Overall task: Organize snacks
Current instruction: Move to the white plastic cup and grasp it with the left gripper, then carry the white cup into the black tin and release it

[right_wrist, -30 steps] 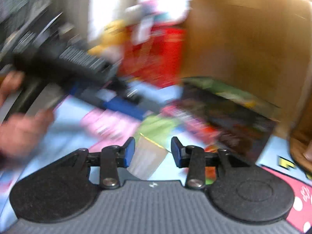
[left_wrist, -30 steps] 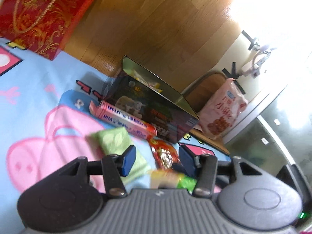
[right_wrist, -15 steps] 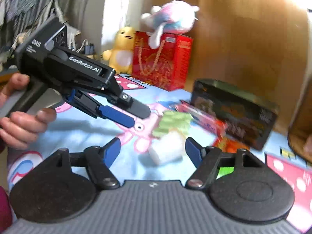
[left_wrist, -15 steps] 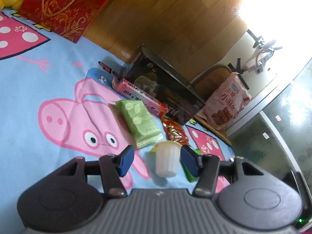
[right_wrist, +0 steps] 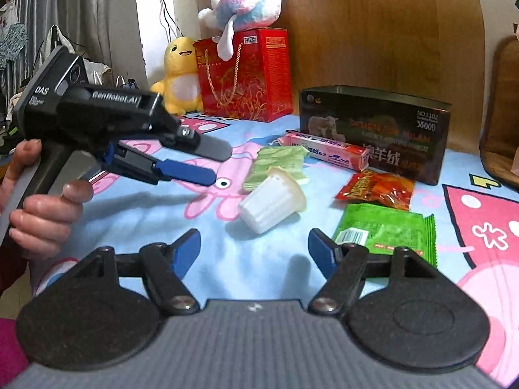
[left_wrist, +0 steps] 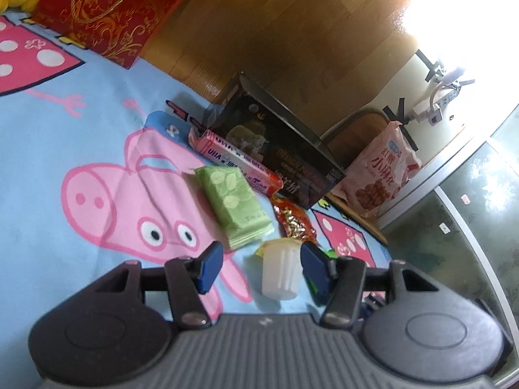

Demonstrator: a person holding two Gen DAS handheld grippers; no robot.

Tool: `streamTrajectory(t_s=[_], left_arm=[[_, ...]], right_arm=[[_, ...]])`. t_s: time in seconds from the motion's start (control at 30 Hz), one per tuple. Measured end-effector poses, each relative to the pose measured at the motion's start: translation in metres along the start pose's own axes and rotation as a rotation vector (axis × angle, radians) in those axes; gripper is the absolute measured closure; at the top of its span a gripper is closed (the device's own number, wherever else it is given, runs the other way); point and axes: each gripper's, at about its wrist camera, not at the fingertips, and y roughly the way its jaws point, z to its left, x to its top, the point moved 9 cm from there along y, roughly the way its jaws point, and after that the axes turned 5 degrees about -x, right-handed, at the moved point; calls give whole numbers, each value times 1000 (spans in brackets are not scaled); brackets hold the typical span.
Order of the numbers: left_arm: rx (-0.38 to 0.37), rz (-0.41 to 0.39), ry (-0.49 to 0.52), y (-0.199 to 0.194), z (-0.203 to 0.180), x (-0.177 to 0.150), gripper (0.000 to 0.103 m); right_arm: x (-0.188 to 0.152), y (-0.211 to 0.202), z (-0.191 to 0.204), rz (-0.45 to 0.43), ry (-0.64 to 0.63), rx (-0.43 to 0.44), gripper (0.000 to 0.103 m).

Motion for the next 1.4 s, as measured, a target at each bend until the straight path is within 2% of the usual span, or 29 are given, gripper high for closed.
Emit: streamTrajectory(t_s=[0.23, 0.3, 0.57, 0.8, 1.0, 1.1, 1.13, 1.17, 1.23, 1.33, 1.4], left_arm=[[-16, 20, 37, 9, -16, 1, 48], [-14, 24, 37, 11, -16, 0, 45], [-19, 25, 37, 10, -20, 2, 45], [-5, 32, 129, 12, -32, 15, 43], [0, 64, 141, 20, -30, 14, 41], [6, 107, 139, 31, -30, 5, 41], [10, 124, 140, 34, -30, 0, 41], [21, 141, 148, 37, -30, -6, 44], [41, 177, 148, 44, -26, -18, 57], [66, 178, 142, 48, -23, -23, 65], [46, 178, 142, 48, -29, -16, 66]], right_arm=[[0, 0, -3, 4, 24, 17, 28], [0, 0, -3, 4, 29, 23, 28], [0, -1, 0, 3, 23, 25, 28], [9, 5, 0, 3, -2, 32, 29], [16, 19, -4, 27, -20, 31, 30], [13, 34, -8, 85, 42, 49, 36], [12, 39, -9, 105, 60, 59, 41], [12, 40, -9, 95, 61, 54, 46], [13, 43, -8, 99, 55, 48, 57], [15, 43, -9, 96, 58, 34, 59], [22, 34, -11, 56, 36, 3, 59]])
